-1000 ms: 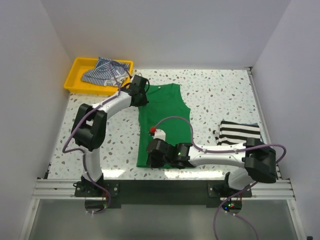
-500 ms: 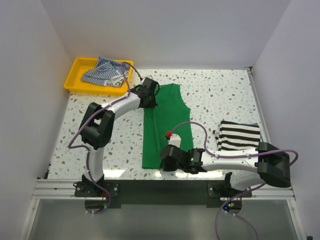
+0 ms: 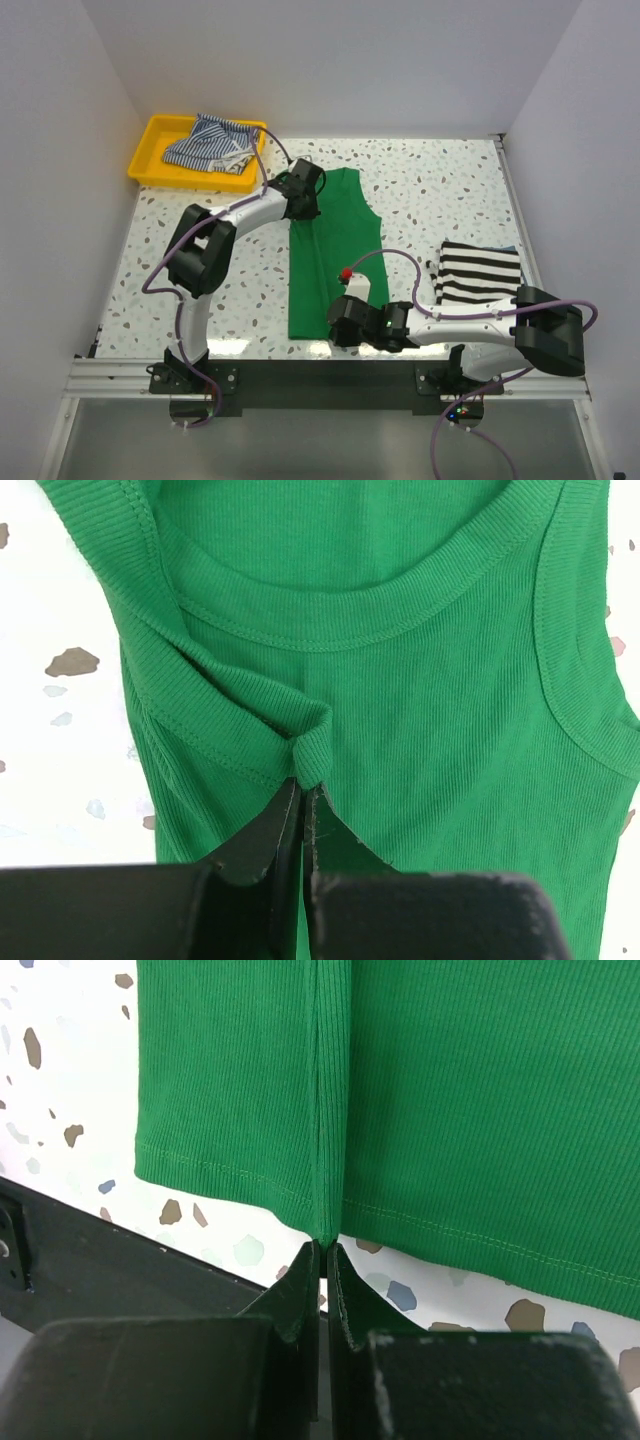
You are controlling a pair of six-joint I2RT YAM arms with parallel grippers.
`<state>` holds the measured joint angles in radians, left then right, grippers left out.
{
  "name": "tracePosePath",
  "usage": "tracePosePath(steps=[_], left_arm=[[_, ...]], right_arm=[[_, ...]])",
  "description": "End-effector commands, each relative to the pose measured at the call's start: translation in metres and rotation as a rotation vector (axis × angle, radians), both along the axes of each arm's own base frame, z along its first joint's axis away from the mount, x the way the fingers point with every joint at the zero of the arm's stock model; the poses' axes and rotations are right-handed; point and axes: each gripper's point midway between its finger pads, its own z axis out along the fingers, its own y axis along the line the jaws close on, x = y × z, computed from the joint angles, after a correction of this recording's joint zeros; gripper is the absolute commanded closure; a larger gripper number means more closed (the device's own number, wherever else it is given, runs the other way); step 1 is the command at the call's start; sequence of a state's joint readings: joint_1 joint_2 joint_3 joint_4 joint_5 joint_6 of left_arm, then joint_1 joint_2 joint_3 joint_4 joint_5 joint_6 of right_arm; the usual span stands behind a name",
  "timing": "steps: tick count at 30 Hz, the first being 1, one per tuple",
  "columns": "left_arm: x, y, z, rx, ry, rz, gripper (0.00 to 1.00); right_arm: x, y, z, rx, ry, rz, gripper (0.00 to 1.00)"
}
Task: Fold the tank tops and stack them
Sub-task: Fold the tank top
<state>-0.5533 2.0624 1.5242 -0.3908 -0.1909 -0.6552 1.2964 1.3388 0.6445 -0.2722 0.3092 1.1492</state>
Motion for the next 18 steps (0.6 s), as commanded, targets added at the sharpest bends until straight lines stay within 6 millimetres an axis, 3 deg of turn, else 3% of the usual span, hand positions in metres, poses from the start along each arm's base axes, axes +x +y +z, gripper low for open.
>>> tracePosePath(steps=[1, 7, 18], left_arm=[[0.017, -0.013, 0.024, -0.042, -0.087, 0.016, 1.00], [0.018, -0.026, 0.029, -0.063, -0.106, -0.028, 0.90], [0.012, -0.046, 0.024, -0.078, -0.105, -0.087, 0.86]], right_arm=[[0.000, 0.008, 0.009, 0.054, -0.019, -0.014, 1.00], [-0.002, 0.016, 0.016, 0.092, -0.021, 0.002, 1.00], [-0.007, 0.014, 0.015, 0.116, -0.013, -0.023, 1.00]])
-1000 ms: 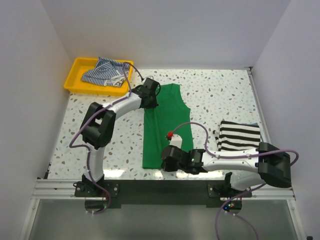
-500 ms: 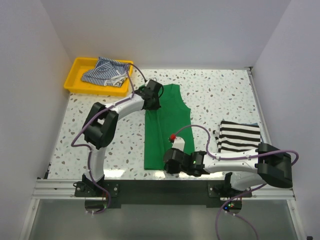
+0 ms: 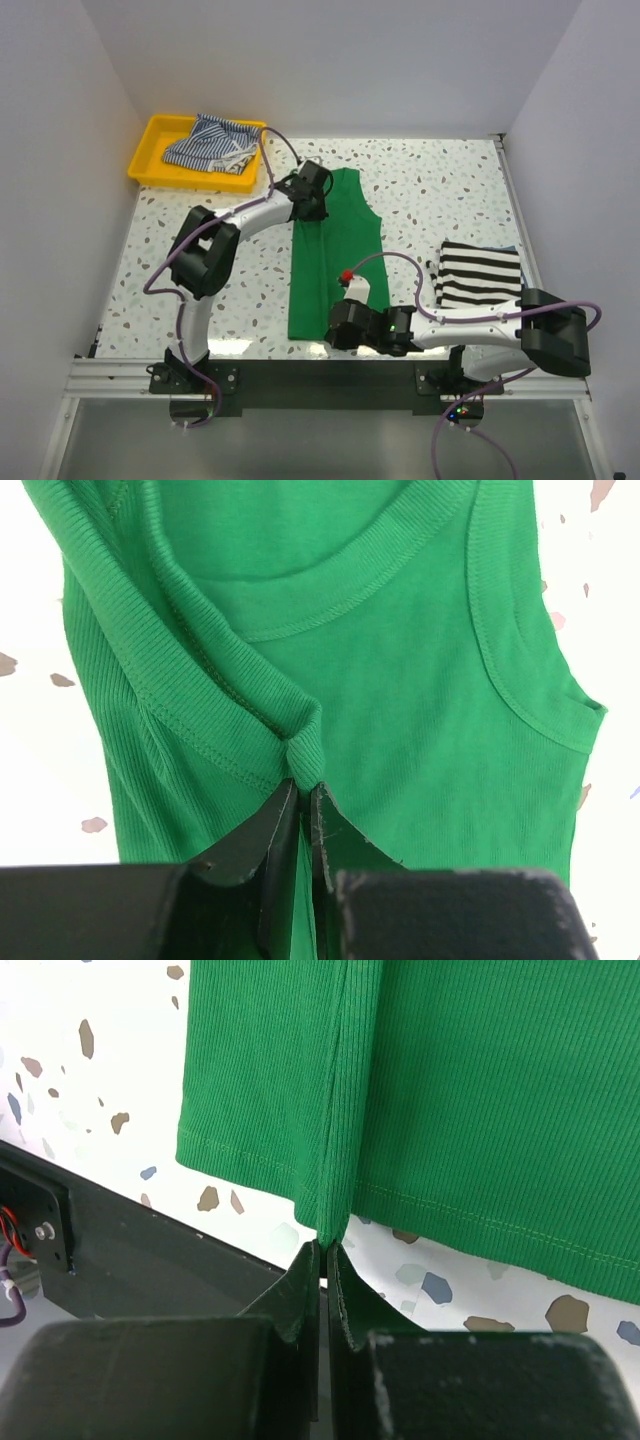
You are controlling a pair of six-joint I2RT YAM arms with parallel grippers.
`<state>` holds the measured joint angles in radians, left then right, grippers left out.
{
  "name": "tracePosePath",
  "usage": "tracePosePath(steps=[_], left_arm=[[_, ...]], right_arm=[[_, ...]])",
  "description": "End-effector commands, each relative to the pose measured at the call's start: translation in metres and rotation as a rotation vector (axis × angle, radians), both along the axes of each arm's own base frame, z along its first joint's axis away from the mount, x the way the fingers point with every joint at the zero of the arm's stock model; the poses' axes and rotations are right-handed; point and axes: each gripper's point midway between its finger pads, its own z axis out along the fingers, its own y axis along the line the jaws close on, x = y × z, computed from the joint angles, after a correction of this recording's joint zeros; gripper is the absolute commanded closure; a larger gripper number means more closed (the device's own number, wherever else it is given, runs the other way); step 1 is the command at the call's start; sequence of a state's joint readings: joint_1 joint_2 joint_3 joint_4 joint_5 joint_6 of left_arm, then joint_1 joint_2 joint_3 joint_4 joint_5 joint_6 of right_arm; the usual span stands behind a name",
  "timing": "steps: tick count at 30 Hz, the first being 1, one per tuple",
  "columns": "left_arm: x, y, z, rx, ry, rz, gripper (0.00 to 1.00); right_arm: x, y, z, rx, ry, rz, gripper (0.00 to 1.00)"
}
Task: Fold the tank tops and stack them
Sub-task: Fold the tank top
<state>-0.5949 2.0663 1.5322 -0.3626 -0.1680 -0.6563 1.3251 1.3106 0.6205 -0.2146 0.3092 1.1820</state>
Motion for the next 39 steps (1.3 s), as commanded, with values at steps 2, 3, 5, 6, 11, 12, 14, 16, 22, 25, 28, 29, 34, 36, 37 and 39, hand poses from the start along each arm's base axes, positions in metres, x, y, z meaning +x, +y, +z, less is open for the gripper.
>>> tracePosePath(steps=[2, 3, 5, 6, 11, 12, 14, 16, 22, 25, 28, 29, 34, 36, 37, 39], left_arm=[[0.017, -0.024, 0.018, -0.050, -0.088, -0.044, 0.85], [0.016, -0.025, 0.017, -0.047, -0.086, -0.048, 0.83], [0.015, -0.028, 0.012, -0.049, -0.079, -0.058, 0.83], [0.015, -0.028, 0.012, -0.048, -0.077, -0.058, 0.82], [0.015, -0.030, 0.005, -0.045, -0.071, -0.066, 0.73], [0.016, -0.030, 0.007, -0.048, -0.075, -0.068, 0.68], [0.018, -0.031, 0.014, -0.052, -0.095, -0.072, 0.53], [0.021, -0.032, 0.028, -0.066, -0.131, -0.081, 0.41], [0.026, -0.032, 0.091, -0.141, -0.261, -0.085, 0.29], [0.023, -0.013, 0.106, -0.137, -0.277, -0.001, 0.27], [0.016, 0.015, 0.096, -0.119, -0.237, 0.107, 0.28], [0.013, 0.020, 0.099, -0.127, -0.237, 0.120, 0.32], [-0.001, 0.035, 0.057, -0.125, -0.146, 0.114, 0.55], [-0.002, 0.036, 0.043, -0.134, -0.128, 0.096, 0.67], [-0.003, 0.035, 0.033, -0.135, -0.109, 0.080, 0.69], [-0.001, 0.036, 0.025, -0.131, -0.100, 0.074, 0.74]], right_arm=[[-0.001, 0.004, 0.005, 0.042, -0.011, -0.027, 1.00], [-0.001, 0.004, 0.004, 0.042, -0.007, -0.030, 1.00], [-0.002, 0.002, 0.000, 0.036, -0.004, -0.034, 1.00], [-0.002, 0.001, -0.001, 0.036, -0.001, -0.043, 1.00], [-0.004, -0.004, -0.007, 0.033, 0.004, -0.052, 1.00], [-0.004, -0.007, -0.009, 0.021, 0.006, -0.057, 0.96], [-0.003, -0.010, -0.006, 0.021, -0.001, -0.064, 0.76], [0.001, -0.019, -0.004, -0.005, -0.025, -0.079, 0.57], [0.014, -0.040, 0.040, 0.001, -0.122, -0.116, 0.53], [0.026, -0.042, 0.055, -0.037, -0.191, -0.112, 0.54], [0.035, -0.029, 0.059, -0.101, -0.234, -0.064, 0.55], [0.039, -0.026, 0.058, -0.127, -0.247, -0.034, 0.56], [0.054, 0.007, 0.040, -0.163, -0.216, 0.049, 0.60], [0.056, 0.016, 0.026, -0.195, -0.208, 0.084, 0.60], [0.059, 0.019, 0.024, -0.202, -0.210, 0.089, 0.61], [0.062, 0.025, 0.014, -0.233, -0.209, 0.109, 0.61]])
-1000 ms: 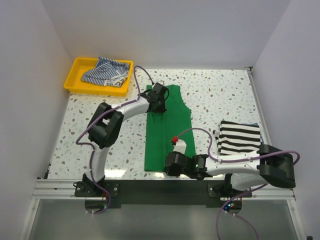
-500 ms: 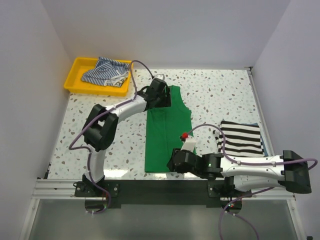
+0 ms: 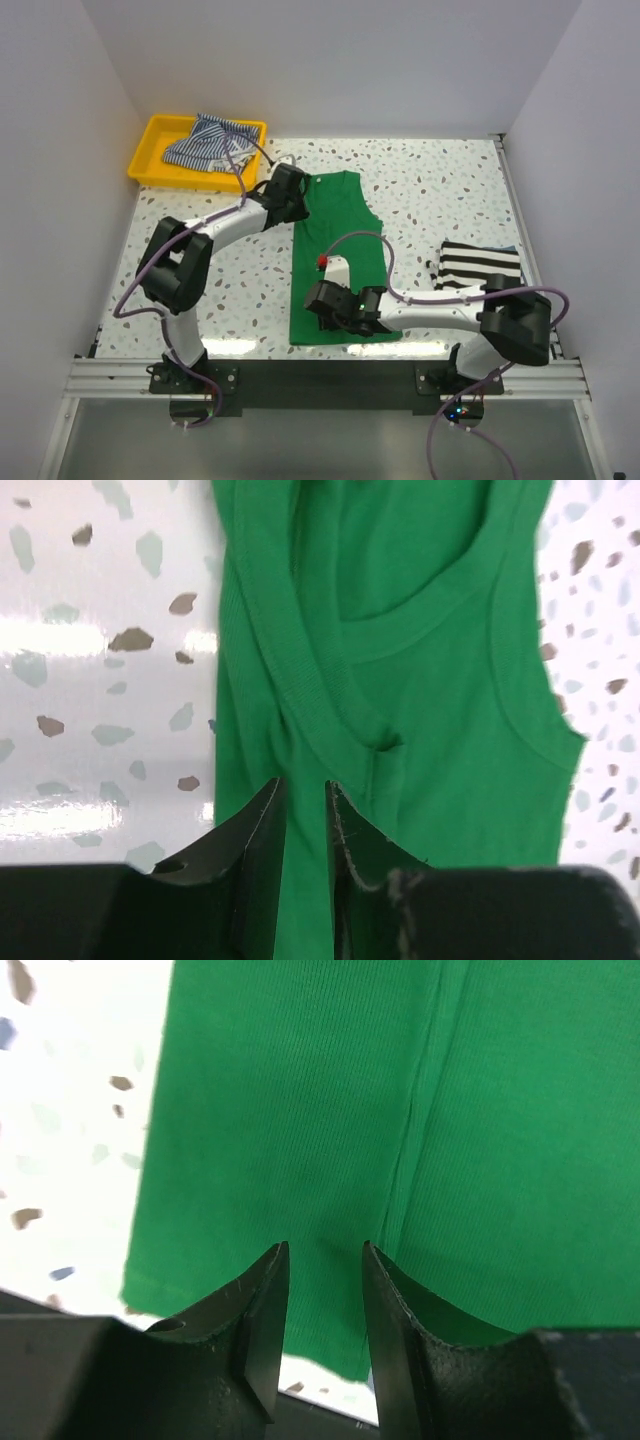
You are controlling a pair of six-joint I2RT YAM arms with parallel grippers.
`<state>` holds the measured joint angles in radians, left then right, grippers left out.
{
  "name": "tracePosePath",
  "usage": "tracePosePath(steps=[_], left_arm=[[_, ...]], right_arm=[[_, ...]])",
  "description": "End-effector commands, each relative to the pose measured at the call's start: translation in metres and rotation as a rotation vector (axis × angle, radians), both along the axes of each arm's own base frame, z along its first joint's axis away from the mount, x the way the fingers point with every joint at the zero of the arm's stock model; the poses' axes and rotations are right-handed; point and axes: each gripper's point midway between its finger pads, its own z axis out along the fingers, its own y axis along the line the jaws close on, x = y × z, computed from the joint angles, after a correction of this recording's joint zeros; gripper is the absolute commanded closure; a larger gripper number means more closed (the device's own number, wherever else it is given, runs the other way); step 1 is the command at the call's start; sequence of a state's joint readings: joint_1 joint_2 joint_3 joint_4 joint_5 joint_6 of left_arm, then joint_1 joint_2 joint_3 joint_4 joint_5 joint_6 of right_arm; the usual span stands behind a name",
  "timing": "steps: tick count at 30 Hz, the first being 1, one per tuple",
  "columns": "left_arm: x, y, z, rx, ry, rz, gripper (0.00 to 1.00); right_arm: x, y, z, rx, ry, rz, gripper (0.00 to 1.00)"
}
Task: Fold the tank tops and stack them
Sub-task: Fold the tank top
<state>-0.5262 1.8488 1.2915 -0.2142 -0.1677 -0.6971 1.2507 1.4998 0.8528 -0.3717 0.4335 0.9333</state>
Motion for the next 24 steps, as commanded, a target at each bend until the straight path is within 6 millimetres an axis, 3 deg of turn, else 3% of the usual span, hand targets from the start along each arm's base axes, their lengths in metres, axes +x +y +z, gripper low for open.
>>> tracePosePath(steps=[1, 8, 14, 17, 19, 23, 24], left_arm=[[0.006, -0.006, -0.019, -0.022, 0.007, -0.028, 0.74], [0.021, 0.019, -0.064, 0.086, 0.093, 0.045, 0.73], [0.044, 0.047, -0.084, 0.110, 0.130, 0.094, 0.73], [0.059, 0.055, -0.076, 0.100, 0.115, 0.100, 0.66], [0.073, 0.052, -0.059, 0.071, 0.077, 0.072, 0.60], [0.100, 0.046, -0.005, 0.042, -0.040, 0.015, 0.47], [0.110, 0.043, 0.018, 0.038, -0.088, -0.004, 0.44]], right_arm=[[0.008, 0.026, 0.005, 0.009, -0.030, 0.075, 0.62], [0.003, 0.048, -0.031, -0.035, 0.045, 0.114, 0.66], [0.005, 0.094, -0.034, 0.048, 0.089, 0.120, 0.66], [0.009, 0.125, -0.031, 0.119, 0.107, 0.120, 0.66], [0.016, 0.146, -0.019, 0.179, 0.091, 0.121, 0.65], [0.042, 0.156, 0.015, 0.255, 0.027, 0.102, 0.59], [0.047, 0.153, 0.023, 0.267, 0.018, 0.099, 0.57]])
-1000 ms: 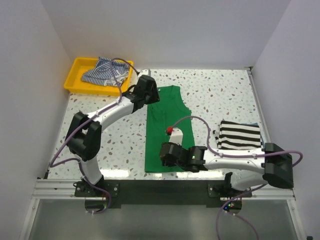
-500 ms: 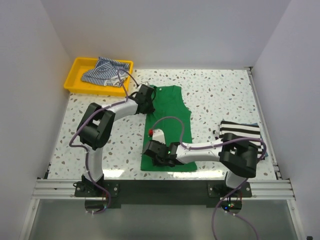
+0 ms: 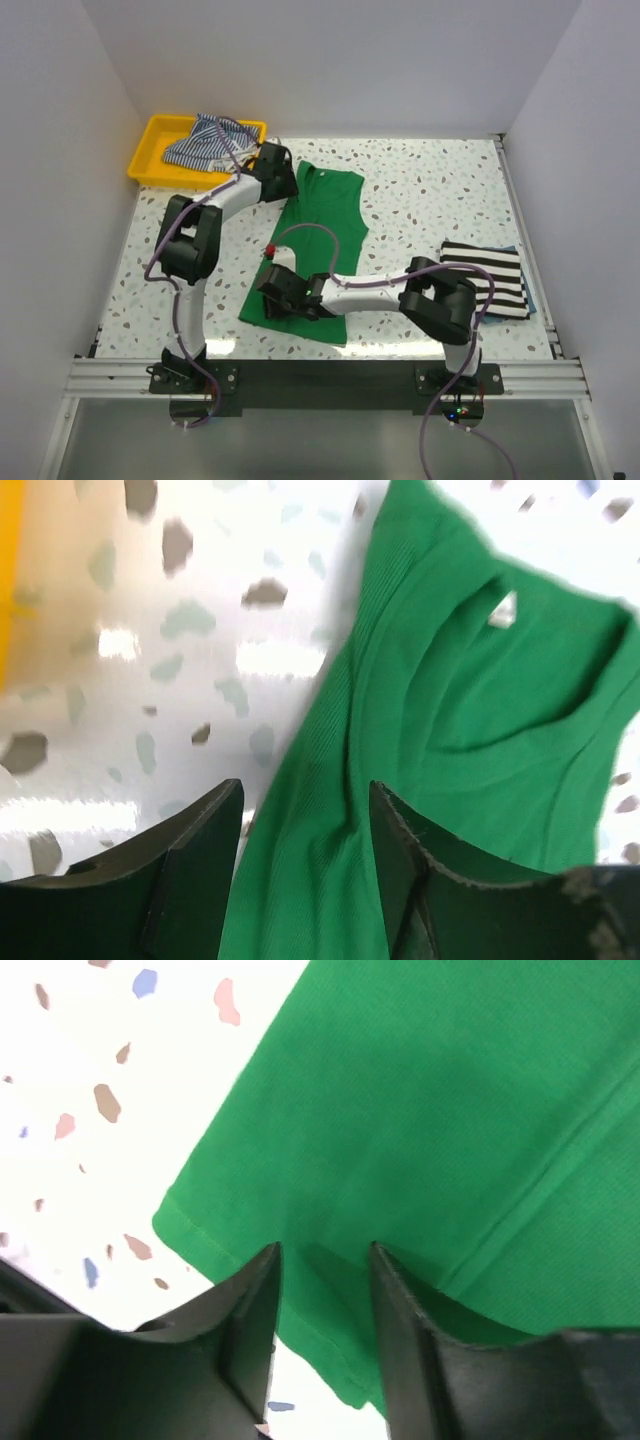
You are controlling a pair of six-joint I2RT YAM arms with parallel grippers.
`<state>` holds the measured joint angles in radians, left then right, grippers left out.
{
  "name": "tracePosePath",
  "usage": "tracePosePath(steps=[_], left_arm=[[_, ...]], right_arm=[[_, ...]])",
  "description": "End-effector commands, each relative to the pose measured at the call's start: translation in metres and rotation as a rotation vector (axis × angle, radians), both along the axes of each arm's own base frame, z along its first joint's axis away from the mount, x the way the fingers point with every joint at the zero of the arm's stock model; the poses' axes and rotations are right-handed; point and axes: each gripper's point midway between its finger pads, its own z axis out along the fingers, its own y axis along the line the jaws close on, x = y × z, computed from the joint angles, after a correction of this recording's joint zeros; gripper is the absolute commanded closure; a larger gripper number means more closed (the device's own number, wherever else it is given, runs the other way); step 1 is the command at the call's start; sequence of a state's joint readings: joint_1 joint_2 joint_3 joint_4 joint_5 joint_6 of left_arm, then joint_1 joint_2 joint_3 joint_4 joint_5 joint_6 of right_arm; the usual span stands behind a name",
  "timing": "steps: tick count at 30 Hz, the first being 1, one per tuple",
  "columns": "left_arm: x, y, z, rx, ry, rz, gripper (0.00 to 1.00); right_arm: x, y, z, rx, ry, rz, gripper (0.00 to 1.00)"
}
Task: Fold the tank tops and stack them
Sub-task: Fold the tank top
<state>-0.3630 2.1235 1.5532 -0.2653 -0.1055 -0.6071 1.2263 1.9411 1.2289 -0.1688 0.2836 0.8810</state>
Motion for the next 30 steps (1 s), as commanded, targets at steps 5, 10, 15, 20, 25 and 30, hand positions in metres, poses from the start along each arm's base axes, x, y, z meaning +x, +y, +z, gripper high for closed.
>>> tracePosePath(steps=[5, 10, 15, 20, 25, 30], left_arm=[[0.041, -0.007, 0.138, -0.029, -0.273, -0.098, 0.32], [0.006, -0.013, 0.168, -0.087, -0.286, -0.115, 0.32], [-0.075, -0.051, 0.149, -0.087, -0.239, -0.213, 0.37], [-0.188, -0.108, 0.104, -0.119, -0.132, -0.407, 0.44], [-0.283, -0.153, 0.075, -0.137, -0.050, -0.565, 0.47], [-0.339, -0.170, 0.046, -0.100, 0.027, -0.649, 0.46]], right_arm=[[0.050, -0.018, 0.104, 0.219, -0.083, -0.050, 0.48], [0.095, -0.108, 0.115, 0.130, -0.104, -0.207, 0.50], [0.144, -0.201, 0.102, 0.048, -0.073, -0.362, 0.53], [0.178, -0.242, 0.082, 0.046, -0.032, -0.401, 0.56], [0.214, -0.247, 0.062, 0.010, -0.009, -0.385, 0.57], [0.228, -0.245, 0.033, -0.043, 0.033, -0.393, 0.57]])
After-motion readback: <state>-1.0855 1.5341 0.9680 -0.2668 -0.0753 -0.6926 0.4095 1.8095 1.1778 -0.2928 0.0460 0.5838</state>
